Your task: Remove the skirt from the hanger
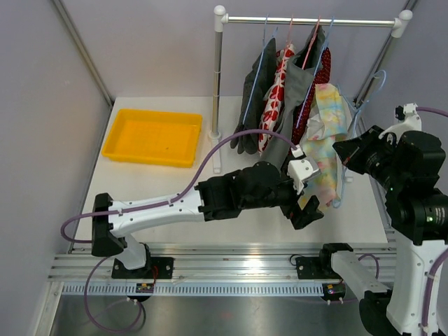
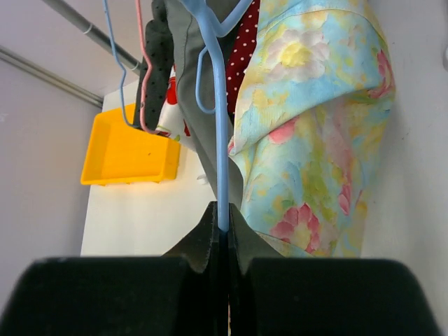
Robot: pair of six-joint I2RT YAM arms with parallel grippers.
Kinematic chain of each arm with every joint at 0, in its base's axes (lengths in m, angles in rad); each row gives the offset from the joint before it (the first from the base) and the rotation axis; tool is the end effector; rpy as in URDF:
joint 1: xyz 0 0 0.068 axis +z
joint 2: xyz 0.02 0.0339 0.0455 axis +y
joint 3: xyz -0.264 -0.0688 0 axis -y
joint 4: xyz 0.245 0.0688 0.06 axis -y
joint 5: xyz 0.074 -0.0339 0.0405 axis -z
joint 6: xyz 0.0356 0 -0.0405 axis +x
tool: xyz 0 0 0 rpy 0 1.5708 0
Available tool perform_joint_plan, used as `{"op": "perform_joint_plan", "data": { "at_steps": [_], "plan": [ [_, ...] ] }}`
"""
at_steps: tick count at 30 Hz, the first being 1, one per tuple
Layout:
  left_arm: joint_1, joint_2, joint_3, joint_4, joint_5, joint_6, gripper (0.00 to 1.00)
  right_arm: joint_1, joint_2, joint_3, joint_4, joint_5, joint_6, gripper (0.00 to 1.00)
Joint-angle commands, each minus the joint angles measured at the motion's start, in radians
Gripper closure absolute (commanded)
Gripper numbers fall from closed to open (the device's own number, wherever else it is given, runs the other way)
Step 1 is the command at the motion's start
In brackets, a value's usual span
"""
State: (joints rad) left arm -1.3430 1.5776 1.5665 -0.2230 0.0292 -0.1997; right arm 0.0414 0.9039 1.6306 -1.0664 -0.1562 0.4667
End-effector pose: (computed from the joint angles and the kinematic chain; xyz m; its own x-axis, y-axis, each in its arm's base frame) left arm 0.0835 -0.3646 0.4094 -0.2458 0.1822 -0.9520 0.9503 0.2390 -0.1996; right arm 0.1026 0.0098 0.4922 -0.3817 0.4290 -0.8187 -0.0176 0.8822 0.4705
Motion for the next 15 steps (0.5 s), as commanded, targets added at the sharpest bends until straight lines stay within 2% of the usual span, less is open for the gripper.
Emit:
{"op": "perform_joint_plan", "data": {
  "at_steps": [1, 6, 10, 11, 13, 14, 15],
  "plan": [
    [-0.011, 0.028, 0.076, 0.113, -0.054, 0.01, 0.01, 0.005, -0.031, 0.032, 0.022, -0.058, 0.032, 1.0],
    [-0.027, 0.059, 0.07, 0.142, -0.124, 0.008, 0.01, 0.005, -0.034, 0.066, -0.004, -0.086, 0.044, 1.0],
    [-0.027, 0.071, 0.055, 0.18, -0.166, 0.002, 0.25, 0.003, -0.04, 0.095, -0.02, -0.088, 0.049, 1.0],
    [-0.027, 0.071, 0.053, 0.186, -0.166, 0.002, 0.43, 0.003, -0.042, 0.098, -0.023, -0.085, 0.046, 1.0],
    [-0.027, 0.073, 0.049, 0.198, -0.163, -0.004, 0.69, 0.005, -0.046, 0.091, -0.024, -0.079, 0.046, 1.0],
    [-0.027, 0.073, 0.047, 0.2, -0.163, -0.009, 0.94, 0.003, -0.048, 0.081, -0.021, -0.075, 0.046, 1.0],
    [-0.027, 0.07, 0.04, 0.198, -0.166, -0.012, 1.0, 0.003, -0.053, 0.075, -0.021, -0.074, 0.046, 1.0]
  ]
}}
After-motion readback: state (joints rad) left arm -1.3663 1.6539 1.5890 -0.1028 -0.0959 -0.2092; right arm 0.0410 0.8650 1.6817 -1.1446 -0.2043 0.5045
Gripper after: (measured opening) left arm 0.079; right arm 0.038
